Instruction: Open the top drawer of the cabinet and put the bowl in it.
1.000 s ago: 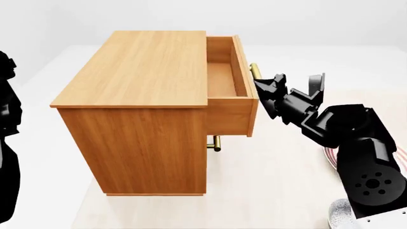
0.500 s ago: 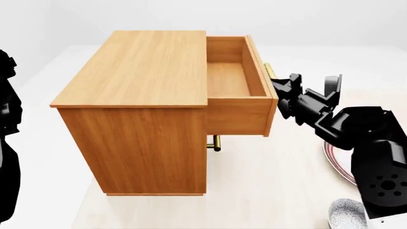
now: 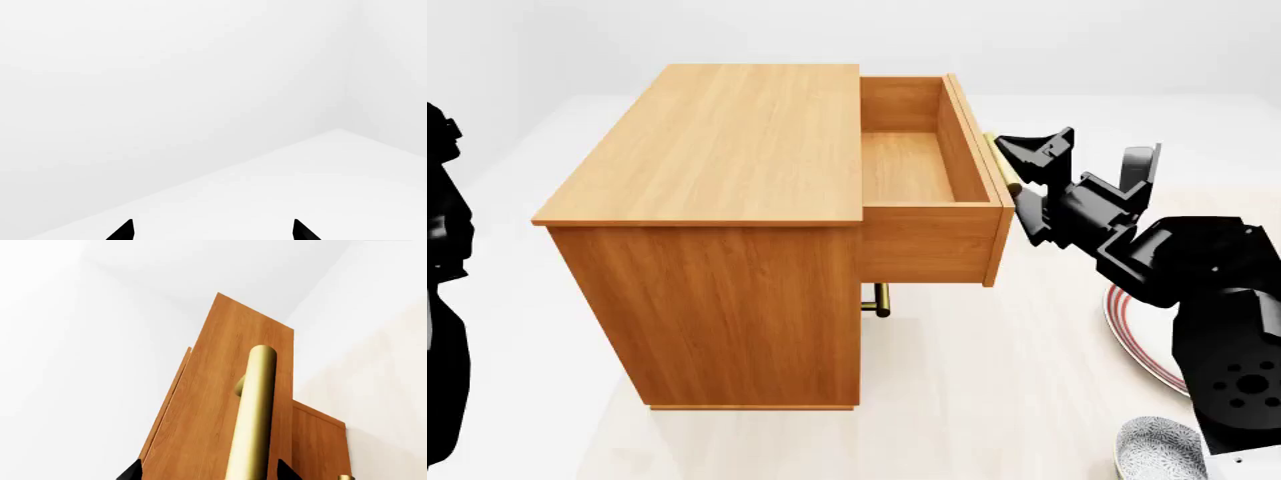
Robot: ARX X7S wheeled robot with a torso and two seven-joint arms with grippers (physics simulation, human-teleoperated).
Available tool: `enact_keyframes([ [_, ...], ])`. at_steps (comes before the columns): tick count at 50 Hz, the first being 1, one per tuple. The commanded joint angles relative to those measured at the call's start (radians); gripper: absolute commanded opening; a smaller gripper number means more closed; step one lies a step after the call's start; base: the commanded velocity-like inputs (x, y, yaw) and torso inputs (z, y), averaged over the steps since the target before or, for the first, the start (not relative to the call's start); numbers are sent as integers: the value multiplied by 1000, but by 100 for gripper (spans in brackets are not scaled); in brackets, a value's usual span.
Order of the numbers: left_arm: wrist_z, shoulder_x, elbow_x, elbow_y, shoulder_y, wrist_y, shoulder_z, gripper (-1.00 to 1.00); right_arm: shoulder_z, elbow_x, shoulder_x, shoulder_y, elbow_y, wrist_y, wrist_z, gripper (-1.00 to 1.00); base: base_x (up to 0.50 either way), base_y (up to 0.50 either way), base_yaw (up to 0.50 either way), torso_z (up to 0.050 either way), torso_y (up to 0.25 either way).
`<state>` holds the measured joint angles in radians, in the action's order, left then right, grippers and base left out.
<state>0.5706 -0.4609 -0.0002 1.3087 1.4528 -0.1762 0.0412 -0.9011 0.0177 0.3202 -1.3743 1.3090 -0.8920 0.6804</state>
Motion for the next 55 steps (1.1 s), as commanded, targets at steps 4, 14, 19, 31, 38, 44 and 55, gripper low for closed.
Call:
enact_keyframes([
  [4,1,0,0,0,0,3,1,100,-5,-14,6,2,0,19,-5,100,0,0,0,0,0],
  [14,-4,2,0,0,4,9,2,100,20,4,35,9,0,127,-126,100,0,0,0,0,0],
  [19,-5,3,0,0,6,10,3,100,70,18,57,-7,0,218,-202,100,0,0,0,0,0],
  [31,-11,6,0,0,8,13,5,100,262,90,84,-226,-4,345,-242,100,0,0,0,0,0],
  [38,-14,5,0,0,8,14,6,100,421,192,-38,-330,-385,46,-177,100,0,0,0,0,0],
  [44,-11,6,5,0,7,16,-8,100,669,313,-113,-449,-344,-44,-94,100,0,0,0,0,0],
  [55,-7,11,2,0,5,14,-24,100,870,345,-190,-645,-2,-56,-10,100,0,0,0,0,0],
])
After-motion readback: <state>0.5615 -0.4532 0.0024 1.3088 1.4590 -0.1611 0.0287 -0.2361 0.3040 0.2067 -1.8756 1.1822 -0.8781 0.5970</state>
